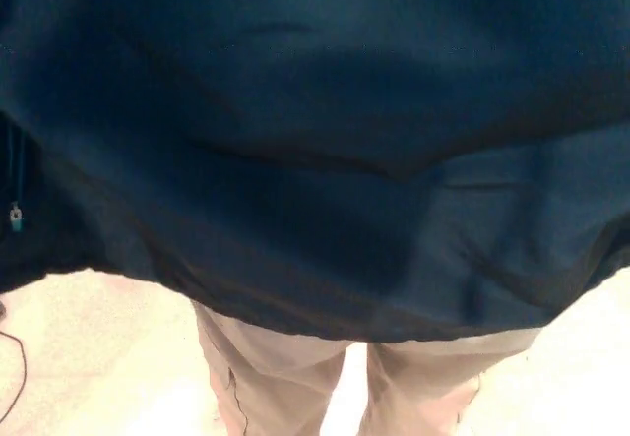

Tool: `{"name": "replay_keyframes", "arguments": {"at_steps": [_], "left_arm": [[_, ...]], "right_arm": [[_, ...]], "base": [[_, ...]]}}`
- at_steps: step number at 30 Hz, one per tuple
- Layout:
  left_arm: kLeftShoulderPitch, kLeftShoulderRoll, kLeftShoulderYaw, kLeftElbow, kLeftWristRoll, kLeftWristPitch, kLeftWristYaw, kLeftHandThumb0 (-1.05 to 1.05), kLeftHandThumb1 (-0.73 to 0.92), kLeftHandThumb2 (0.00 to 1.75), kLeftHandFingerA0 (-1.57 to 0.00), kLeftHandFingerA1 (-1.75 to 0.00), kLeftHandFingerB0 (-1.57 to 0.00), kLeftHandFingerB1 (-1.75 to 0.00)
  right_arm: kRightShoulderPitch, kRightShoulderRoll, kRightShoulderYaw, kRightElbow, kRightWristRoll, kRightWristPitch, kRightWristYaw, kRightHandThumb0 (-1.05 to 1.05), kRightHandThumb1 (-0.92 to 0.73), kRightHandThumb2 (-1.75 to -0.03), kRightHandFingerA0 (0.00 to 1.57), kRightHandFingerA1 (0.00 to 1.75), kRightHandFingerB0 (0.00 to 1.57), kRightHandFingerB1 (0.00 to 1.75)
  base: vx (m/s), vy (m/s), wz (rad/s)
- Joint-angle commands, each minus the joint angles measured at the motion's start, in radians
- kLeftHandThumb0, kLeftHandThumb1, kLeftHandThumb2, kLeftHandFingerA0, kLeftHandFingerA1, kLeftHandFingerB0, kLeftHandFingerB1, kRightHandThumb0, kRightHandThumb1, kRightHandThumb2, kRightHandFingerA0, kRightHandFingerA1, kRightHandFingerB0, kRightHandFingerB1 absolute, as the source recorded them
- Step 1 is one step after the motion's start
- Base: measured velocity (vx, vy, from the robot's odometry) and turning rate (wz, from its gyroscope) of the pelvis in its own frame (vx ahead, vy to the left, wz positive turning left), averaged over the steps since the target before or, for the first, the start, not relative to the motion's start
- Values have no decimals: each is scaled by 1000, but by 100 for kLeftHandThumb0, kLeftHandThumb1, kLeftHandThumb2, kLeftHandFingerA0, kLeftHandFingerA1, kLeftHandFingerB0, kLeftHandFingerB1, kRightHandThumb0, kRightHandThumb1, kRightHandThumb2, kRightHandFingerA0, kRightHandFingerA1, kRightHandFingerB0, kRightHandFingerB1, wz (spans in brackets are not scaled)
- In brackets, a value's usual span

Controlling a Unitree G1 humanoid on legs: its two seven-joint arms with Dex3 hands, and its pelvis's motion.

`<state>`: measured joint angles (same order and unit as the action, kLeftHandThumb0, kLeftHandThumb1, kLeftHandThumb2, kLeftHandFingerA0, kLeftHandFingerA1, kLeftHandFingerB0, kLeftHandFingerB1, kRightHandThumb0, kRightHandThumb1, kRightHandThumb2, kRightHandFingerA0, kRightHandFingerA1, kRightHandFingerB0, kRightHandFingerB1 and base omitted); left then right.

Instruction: A person hands a coat to the robot and the robot grabs it with both hands and holds it while the person wears the coat.

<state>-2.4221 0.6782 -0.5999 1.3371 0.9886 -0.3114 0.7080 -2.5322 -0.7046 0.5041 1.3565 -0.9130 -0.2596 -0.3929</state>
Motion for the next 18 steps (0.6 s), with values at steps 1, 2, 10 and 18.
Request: {"name": "replay_keyframes", "arguments": {"at_steps": [1, 2, 10, 18], "left_arm": [[1, 65, 17, 21, -6, 61, 10, -47, 77, 68, -103, -175, -72, -168], [1, 66, 18, 21, -8, 57, 7, -47, 77, 68, -103, -175, -72, -168], [-2, 66, 20, 18, -7, 48, 3, -45, 76, 68, -105, -175, -72, -168], [11, 68, 56, 16, -36, 18, 10, -66, 86, 67, -70, -129, -61, -91]], "right_arm": [[-21, -44, -12, 5, 5, 84, -17, -49, -81, -69, 108, 165, 83, 155], [-21, -43, -10, 5, 3, 87, -17, -49, -81, -69, 108, 165, 83, 155], [-18, -44, -15, 3, 6, 90, -20, -49, -80, -69, 101, 173, 80, 159], [-17, -40, -37, 3, 28, 95, -10, -56, -65, -109, 118, 128, 78, 101]], "base": [[0, 0, 0], [0, 0, 0], [0, 0, 0], [0, 0, 0]]}}
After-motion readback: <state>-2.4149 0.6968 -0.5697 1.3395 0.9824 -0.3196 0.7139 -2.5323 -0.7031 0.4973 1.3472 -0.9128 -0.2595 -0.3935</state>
